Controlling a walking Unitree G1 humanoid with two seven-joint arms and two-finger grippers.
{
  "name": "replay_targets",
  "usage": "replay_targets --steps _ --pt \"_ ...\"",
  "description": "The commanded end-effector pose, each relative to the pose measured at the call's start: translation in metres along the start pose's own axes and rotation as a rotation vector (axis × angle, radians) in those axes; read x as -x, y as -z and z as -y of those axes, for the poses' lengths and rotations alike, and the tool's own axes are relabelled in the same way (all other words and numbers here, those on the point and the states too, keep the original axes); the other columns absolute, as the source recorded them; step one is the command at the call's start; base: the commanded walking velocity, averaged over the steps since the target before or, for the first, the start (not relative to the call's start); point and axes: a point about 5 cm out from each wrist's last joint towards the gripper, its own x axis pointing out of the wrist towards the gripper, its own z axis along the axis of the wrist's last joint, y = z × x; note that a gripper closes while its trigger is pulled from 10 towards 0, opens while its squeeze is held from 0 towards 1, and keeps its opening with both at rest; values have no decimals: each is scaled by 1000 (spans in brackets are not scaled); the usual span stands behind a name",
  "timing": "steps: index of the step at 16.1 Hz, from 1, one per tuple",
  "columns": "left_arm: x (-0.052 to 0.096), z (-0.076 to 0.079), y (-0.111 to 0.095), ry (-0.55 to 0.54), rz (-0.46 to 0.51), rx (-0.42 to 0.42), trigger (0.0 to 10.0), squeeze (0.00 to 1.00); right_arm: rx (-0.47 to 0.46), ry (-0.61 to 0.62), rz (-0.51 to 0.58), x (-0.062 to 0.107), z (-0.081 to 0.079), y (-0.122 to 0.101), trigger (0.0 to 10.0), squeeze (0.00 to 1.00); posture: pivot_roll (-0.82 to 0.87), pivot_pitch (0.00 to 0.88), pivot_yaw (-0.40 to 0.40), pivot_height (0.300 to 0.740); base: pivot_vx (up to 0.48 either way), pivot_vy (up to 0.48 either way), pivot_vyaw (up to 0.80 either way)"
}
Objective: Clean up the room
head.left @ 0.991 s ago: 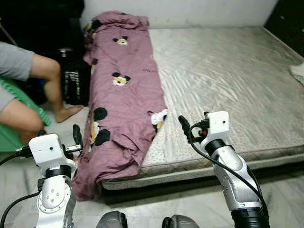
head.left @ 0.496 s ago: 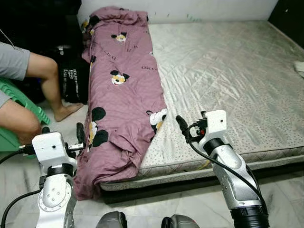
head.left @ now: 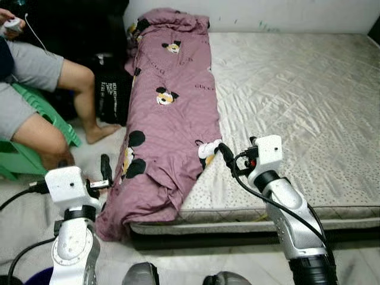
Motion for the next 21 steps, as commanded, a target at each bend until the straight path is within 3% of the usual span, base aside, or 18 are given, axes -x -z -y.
replay_targets --steps 1,7,13,21 --pt "0 -2 3 -19 -12 -5 10000 0 -13 2 -16 0 1 2 10000 0 -12 81 -22 740 0 0 0" --pt "0 -3 2 -23 -10 -6 10000 0 -27 1 -5 0 1 0 10000 0 -12 91 -23 736 0 0 0" --pt "-2 -2 1 -37 -2 -27 10000 0 -33 -8 -6 -1 0 0 10000 0 -12 93 -24 666 0 0 0" --pt "-5 -2 -1 -69 10 -44 10000 0 -42 -24 -5 -7 -3 -2 10000 0 -11 91 -32 666 0 0 0"
